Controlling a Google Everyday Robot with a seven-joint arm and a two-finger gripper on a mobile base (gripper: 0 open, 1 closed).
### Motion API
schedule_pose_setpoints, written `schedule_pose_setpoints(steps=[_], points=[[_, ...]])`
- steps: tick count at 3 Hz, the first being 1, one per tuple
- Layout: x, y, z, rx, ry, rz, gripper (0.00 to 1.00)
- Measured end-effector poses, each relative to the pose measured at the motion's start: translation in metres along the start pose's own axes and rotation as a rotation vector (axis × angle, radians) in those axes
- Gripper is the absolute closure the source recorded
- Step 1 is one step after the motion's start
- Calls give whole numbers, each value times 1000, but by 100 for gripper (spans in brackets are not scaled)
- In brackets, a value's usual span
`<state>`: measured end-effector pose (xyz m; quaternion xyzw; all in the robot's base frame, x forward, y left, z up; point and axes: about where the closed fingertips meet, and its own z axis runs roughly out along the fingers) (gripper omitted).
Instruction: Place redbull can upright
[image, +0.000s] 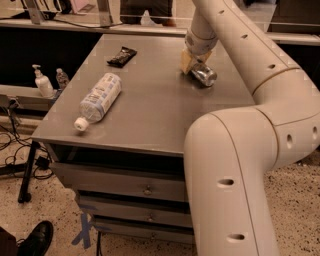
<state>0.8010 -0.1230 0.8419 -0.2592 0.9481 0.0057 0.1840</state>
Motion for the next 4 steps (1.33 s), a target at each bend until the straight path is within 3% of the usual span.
schedule_pose_setpoints(steps=[1,2,3,4], points=[[-11,-1,-23,13,-42,-23,87],[-19,0,-56,-18,-139,-23,100],[-18,1,-92,-85,-277,-2,100],[-5,5,-114,-202,-441,33,100]])
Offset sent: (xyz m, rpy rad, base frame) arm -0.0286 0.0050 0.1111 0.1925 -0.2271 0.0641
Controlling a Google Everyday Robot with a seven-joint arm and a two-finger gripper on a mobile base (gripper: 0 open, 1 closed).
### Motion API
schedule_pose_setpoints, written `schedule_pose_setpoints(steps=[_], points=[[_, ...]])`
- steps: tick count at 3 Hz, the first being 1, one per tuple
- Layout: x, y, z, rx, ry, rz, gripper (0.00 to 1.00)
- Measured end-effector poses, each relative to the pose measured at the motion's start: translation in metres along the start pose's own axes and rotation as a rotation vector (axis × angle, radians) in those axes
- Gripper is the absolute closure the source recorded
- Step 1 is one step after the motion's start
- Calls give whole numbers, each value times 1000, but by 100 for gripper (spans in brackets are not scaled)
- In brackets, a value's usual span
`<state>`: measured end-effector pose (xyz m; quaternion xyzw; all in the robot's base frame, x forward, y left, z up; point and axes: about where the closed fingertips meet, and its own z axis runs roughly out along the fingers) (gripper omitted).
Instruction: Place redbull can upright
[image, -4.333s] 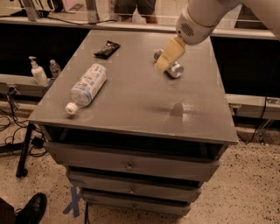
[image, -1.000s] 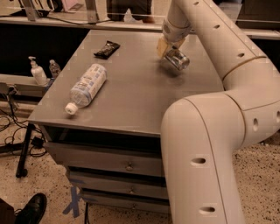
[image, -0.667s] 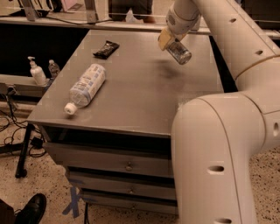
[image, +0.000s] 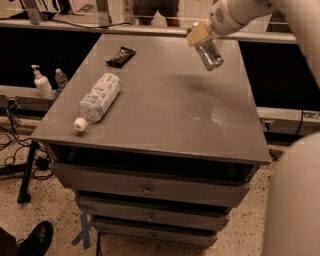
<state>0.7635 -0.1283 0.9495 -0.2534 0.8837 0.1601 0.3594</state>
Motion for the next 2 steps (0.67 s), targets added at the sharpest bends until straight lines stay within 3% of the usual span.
schedule_pose_setpoints(steps=[1,2], points=[[9,7,-16,-116,-169,58,100],[14,15,-34,-205,-343,79,100]])
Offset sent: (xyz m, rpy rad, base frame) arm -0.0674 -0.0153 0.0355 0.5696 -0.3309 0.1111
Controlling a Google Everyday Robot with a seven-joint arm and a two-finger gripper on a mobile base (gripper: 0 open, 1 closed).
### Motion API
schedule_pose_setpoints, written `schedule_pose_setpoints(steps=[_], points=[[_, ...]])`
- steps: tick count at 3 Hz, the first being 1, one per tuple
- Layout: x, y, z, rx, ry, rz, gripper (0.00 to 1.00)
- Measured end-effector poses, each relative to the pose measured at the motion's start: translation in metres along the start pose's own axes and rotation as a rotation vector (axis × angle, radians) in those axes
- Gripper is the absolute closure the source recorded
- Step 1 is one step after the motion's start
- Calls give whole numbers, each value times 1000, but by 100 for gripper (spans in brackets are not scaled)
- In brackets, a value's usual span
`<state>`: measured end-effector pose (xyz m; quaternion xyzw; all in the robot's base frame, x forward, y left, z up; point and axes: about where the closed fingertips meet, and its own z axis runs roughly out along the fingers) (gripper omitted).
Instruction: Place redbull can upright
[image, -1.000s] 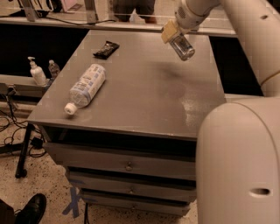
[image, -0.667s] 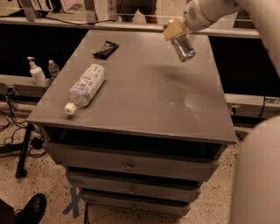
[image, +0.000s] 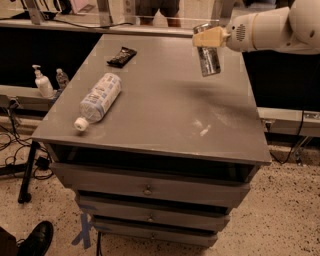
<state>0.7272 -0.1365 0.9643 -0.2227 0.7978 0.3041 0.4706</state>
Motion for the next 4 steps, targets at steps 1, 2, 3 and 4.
schedule_pose_setpoints(steps=[1,2,3,4], points=[[-10,14,-5,-35,-50,-17,100],[-9,14,-3,-35,-44,-14,100],[-12,18,-3,-69,-73,-51,100],[-12,18,-17,-128,-179,-121,100]])
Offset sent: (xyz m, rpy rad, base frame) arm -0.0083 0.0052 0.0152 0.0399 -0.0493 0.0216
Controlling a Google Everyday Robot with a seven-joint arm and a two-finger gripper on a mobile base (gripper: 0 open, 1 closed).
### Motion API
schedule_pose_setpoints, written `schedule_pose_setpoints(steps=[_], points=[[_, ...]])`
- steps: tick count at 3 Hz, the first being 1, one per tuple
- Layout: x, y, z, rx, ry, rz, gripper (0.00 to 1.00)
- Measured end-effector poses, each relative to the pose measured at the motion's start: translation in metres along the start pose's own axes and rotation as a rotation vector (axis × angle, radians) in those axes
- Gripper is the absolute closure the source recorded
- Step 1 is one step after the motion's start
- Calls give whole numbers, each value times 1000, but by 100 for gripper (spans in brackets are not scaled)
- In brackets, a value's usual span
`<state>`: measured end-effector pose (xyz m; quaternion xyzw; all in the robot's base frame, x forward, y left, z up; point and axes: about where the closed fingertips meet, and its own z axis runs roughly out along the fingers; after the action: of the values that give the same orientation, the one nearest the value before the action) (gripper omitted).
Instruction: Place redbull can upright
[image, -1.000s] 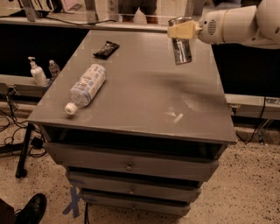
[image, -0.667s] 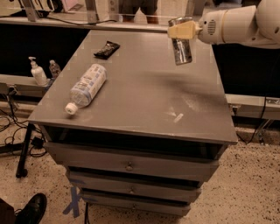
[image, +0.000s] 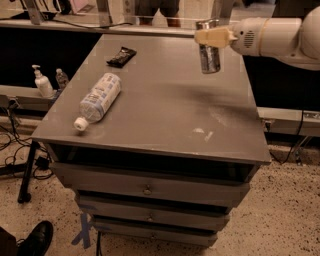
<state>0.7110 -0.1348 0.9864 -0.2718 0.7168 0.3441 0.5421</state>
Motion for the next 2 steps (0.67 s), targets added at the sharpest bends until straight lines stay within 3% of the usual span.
schedule_pose_setpoints(steps=[2], points=[[14,-1,-47,-77,-151,-115,100]])
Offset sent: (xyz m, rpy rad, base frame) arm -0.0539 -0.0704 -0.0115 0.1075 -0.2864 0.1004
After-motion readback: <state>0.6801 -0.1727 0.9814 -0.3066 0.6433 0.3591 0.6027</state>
